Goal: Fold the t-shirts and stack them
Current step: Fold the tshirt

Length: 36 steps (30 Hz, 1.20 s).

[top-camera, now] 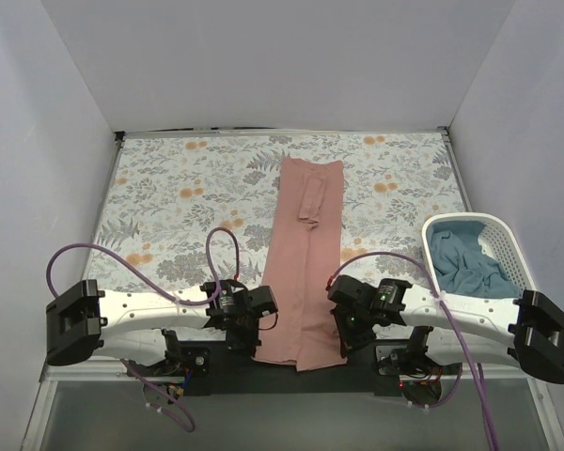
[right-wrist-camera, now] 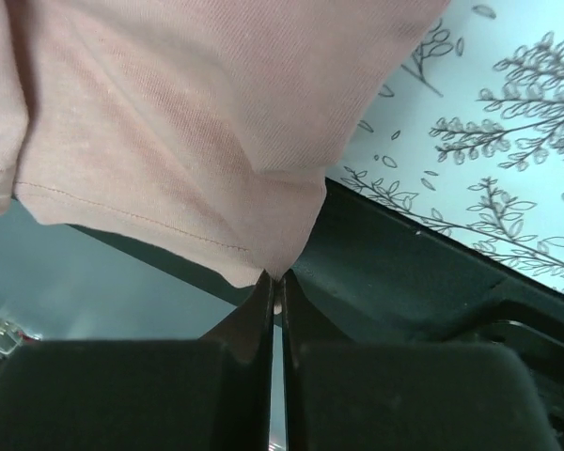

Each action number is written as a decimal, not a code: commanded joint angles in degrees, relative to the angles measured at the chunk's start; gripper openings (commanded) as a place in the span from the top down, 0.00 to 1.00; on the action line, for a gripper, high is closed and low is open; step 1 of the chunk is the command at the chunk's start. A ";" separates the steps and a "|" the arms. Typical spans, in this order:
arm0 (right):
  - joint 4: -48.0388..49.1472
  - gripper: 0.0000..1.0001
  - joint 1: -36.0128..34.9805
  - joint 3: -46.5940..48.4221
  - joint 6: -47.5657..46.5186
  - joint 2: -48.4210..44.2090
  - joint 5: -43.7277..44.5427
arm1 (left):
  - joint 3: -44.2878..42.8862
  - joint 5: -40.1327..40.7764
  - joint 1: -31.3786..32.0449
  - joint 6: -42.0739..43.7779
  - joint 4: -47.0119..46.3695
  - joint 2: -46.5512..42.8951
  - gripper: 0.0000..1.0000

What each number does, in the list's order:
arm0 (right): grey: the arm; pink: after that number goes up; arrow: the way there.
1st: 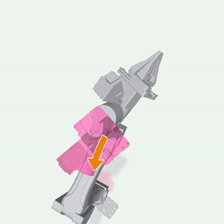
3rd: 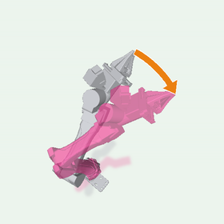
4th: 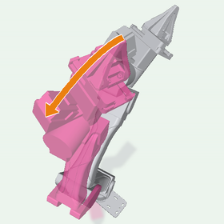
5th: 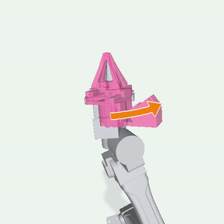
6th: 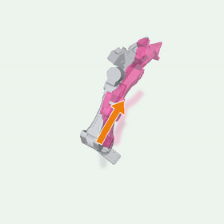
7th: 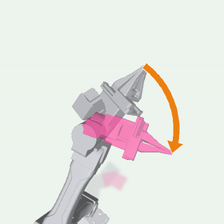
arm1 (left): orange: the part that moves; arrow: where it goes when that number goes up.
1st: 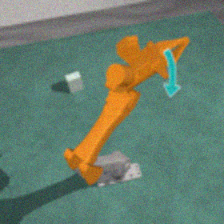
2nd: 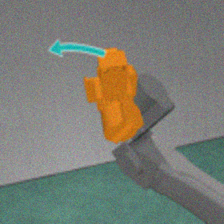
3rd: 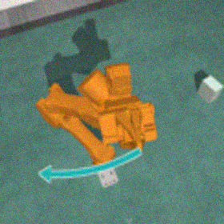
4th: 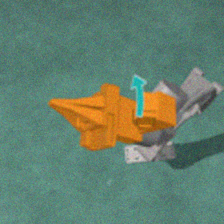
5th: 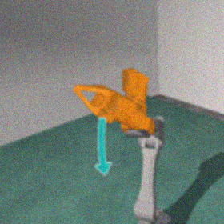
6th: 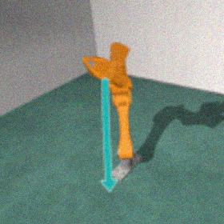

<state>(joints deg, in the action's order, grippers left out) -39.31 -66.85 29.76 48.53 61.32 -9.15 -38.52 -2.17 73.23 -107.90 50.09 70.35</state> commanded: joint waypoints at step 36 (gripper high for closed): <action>-6.22 0.99 44.87 49.87 -39.39 38.61 3.79 | -39.17 13.16 -37.81 35.03 -23.01 33.88 1.00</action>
<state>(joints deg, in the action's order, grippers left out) -46.11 -22.76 76.71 11.25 98.67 -5.10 -75.46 10.04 36.21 -75.13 29.67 103.28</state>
